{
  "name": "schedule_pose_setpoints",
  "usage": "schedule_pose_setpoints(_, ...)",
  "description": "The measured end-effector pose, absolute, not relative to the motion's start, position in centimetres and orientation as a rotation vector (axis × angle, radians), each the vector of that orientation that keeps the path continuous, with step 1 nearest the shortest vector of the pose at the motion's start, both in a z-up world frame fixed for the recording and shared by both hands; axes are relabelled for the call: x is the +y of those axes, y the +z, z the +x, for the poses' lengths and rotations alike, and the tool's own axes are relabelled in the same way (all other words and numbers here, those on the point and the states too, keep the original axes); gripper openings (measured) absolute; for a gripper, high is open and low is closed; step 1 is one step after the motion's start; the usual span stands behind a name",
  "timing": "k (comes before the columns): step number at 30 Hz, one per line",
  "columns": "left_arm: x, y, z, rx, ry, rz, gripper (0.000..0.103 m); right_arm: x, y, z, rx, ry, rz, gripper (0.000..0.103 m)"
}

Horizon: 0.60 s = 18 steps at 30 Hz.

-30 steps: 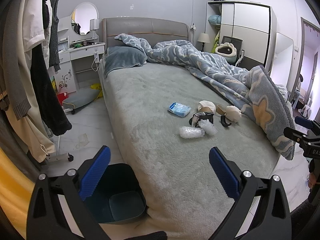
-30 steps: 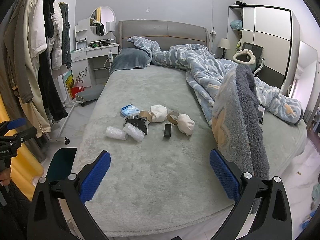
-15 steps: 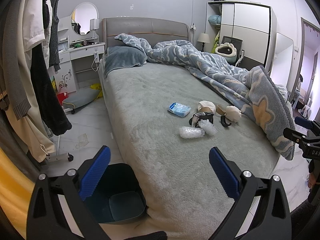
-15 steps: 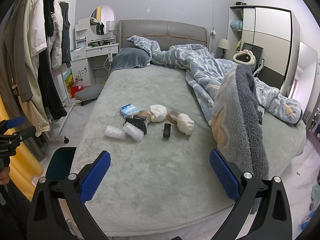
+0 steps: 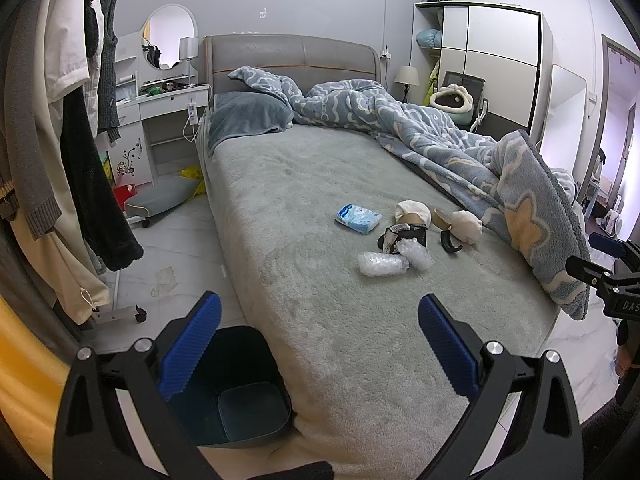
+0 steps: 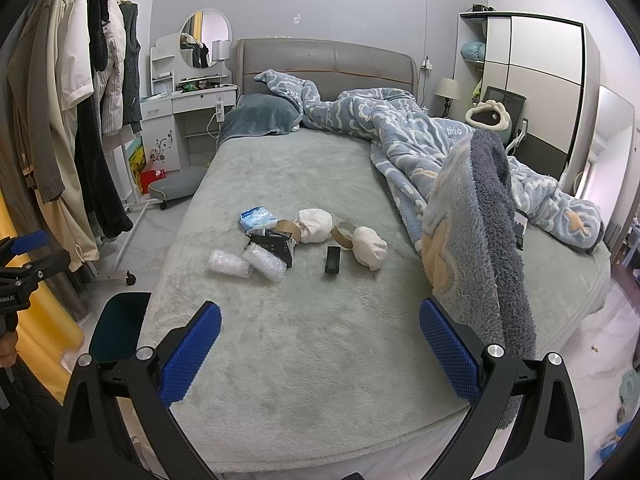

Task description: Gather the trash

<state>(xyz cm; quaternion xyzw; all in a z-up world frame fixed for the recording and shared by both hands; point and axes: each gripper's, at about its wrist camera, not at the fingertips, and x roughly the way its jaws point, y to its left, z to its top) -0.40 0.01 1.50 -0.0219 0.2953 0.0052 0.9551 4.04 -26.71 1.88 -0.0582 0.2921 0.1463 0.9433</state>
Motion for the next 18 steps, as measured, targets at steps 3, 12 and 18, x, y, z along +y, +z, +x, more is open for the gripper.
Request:
schedule_pose_setpoints(3, 0.01, 1.44, -0.41, 0.6, 0.01, -0.044, 0.1, -26.69, 1.87, 4.04, 0.595, 0.298, -0.118, 0.1)
schedule_pose_setpoints(12, -0.07, 1.67, -0.46, 0.597, 0.006, -0.042, 0.1, -26.8, 1.89, 4.01, 0.595, 0.297, -0.122, 0.1)
schedule_pose_setpoints(18, -0.08, 1.59, -0.44, 0.598, 0.006, -0.043, 0.1, -26.56, 1.9, 3.97, 0.595, 0.296, -0.124, 0.1)
